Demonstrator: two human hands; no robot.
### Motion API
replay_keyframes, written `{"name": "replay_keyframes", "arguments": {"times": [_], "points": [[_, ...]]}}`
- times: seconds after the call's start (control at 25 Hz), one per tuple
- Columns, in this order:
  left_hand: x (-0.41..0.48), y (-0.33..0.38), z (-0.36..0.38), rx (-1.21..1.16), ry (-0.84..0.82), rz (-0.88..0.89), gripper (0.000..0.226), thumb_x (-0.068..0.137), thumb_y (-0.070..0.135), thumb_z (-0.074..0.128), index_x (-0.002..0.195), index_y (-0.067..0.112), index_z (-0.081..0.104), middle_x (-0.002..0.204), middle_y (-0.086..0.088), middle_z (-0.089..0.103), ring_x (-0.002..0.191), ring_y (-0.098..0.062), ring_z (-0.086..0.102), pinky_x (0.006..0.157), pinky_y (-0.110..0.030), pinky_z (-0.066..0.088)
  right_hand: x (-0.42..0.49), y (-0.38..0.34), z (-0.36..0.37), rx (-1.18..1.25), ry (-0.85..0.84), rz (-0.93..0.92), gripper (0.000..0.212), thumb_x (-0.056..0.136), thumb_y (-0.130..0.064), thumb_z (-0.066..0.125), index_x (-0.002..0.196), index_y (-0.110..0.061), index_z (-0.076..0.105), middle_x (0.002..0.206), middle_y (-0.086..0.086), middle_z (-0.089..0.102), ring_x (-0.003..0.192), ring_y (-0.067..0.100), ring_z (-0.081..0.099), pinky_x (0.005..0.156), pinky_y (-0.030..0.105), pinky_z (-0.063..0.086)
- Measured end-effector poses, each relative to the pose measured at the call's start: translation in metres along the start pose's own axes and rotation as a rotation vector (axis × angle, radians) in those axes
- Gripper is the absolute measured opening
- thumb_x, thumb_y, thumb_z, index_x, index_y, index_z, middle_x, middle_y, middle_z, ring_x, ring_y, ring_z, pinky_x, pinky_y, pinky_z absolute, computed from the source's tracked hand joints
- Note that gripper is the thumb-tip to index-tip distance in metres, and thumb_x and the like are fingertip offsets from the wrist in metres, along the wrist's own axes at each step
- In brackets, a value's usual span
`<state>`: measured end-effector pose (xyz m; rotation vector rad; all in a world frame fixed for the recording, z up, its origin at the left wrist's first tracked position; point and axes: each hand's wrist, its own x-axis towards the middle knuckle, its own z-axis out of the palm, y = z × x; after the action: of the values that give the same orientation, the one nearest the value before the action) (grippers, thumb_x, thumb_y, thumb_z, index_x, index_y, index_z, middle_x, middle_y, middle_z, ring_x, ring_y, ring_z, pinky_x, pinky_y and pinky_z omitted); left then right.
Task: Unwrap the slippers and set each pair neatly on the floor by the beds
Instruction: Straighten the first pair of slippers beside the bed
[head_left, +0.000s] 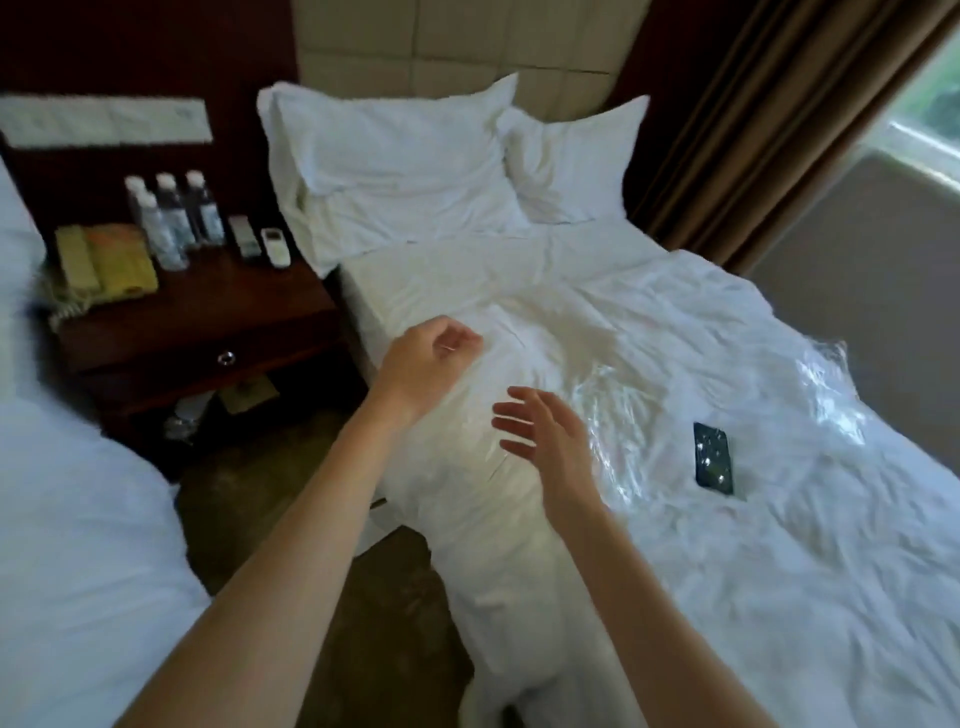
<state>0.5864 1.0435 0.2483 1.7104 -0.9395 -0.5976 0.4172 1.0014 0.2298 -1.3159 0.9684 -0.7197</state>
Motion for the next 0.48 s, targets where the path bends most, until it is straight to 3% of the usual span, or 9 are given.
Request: {"name": "replay_keyframes", "arguments": {"times": [0.08,0.2,0.32,0.48], "points": [[-0.013,0.052,0.015,0.039,-0.074,0.012,0.019,0.087,0.035,0.064,0.095,0.018,0.069,0.092,0.006,0.069,0.087,-0.010,0.063,0.083,-0.023,0.047,-0.031,-0.035,-0.040,0.019,0.055,0.032,0.020,0.100,-0.023,0.052,0.101,-0.015,0.070,0.095,0.009,0.077,0.090,0.026,0.074,0.070,0.029,0.056],[-0.055,0.132,0.057,-0.005,-0.197,0.047,0.015,0.087,0.032,0.064,0.092,0.018,0.069,0.095,-0.003,0.073,0.087,-0.019,0.069,0.080,-0.030,0.049,-0.096,-0.074,-0.124,0.054,0.162,0.044,0.020,0.098,-0.025,0.056,0.103,-0.013,0.071,0.095,0.009,0.078,0.091,0.029,0.075,0.068,0.028,0.057],[-0.103,0.194,0.112,-0.066,-0.314,0.064,0.012,0.086,0.033,0.063,0.088,0.022,0.068,0.097,-0.006,0.073,0.088,-0.022,0.071,0.072,-0.026,0.048,-0.154,-0.100,-0.205,0.060,0.211,0.042,0.020,0.098,-0.025,0.055,0.100,-0.013,0.070,0.099,0.012,0.077,0.089,0.027,0.075,0.072,0.031,0.058],[-0.176,0.254,0.208,-0.071,-0.376,0.075,0.026,0.087,0.034,0.062,0.099,0.011,0.067,0.101,-0.008,0.073,0.081,-0.016,0.069,0.069,-0.023,0.048,-0.231,-0.114,-0.315,0.065,0.201,0.029,0.024,0.099,-0.026,0.055,0.107,-0.008,0.069,0.100,0.014,0.076,0.088,0.025,0.073,0.073,0.032,0.056]]}}
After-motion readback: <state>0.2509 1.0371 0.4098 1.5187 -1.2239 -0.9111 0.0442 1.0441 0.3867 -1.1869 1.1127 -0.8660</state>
